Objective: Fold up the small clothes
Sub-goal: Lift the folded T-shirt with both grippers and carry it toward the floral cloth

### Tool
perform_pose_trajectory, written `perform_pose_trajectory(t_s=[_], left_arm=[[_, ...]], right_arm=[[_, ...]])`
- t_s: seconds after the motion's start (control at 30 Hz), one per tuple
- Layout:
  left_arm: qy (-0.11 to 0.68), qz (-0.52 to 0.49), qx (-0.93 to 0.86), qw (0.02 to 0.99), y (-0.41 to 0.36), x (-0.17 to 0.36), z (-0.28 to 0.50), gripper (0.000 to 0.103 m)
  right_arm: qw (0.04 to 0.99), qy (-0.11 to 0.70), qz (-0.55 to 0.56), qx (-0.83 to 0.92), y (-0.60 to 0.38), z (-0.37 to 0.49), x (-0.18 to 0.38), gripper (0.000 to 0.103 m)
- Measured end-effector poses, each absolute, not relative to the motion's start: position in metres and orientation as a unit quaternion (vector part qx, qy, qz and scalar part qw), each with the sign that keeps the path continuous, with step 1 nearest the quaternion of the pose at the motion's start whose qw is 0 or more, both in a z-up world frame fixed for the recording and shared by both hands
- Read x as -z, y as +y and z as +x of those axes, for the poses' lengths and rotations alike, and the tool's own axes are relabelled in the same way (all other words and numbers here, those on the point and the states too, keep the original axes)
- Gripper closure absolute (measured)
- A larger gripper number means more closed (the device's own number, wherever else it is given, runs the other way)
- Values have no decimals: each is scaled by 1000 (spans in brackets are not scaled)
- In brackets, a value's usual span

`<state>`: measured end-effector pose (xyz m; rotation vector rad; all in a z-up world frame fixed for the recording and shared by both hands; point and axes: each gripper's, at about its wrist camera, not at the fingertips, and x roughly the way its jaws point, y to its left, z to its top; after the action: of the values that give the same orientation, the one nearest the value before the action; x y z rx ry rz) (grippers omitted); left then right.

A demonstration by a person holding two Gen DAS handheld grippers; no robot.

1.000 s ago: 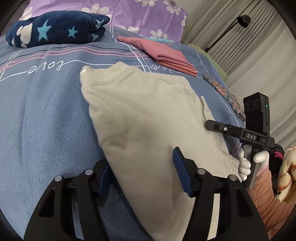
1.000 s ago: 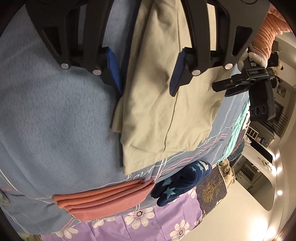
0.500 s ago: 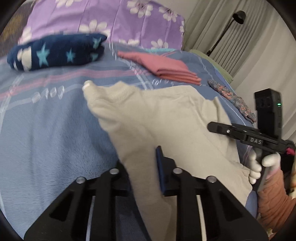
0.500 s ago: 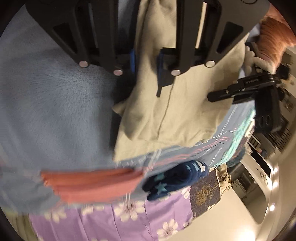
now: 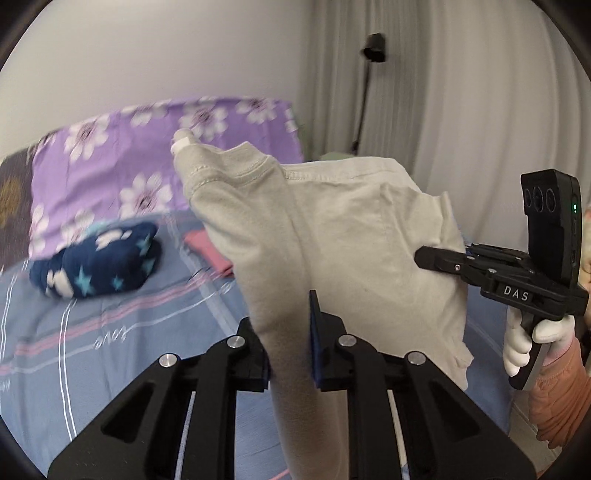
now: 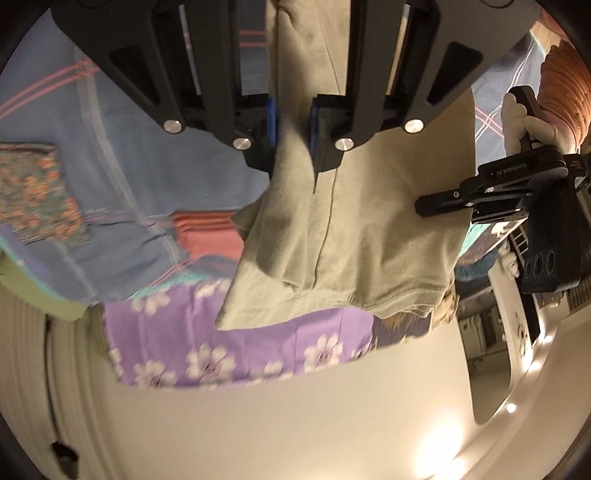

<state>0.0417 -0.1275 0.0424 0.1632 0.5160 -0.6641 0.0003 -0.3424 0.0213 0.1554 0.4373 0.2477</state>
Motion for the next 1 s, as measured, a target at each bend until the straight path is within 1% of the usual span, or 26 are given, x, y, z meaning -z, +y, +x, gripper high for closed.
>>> perform_pose_trajectory(t_s=[0.27, 0.57, 0.7, 0.83, 1.0], left_arm=[[210, 119, 373, 896, -205, -71, 12, 87], [187, 163, 420, 873, -299, -86, -4, 87], [185, 175, 436, 863, -334, -90, -1, 86], [176, 188, 445, 858, -369, -99, 8, 86], [185, 199, 445, 854, -414, -108, 38, 87]], right_arm=[[981, 173, 67, -48, -408, -61, -51, 90], [984, 146, 88, 41, -488, -105, -61, 90], [983, 138, 89, 80, -517, -109, -67, 90], [978, 135, 95, 127, -550, -94, -73, 90], [971, 127, 101, 174, -578, -69, -82, 90]])
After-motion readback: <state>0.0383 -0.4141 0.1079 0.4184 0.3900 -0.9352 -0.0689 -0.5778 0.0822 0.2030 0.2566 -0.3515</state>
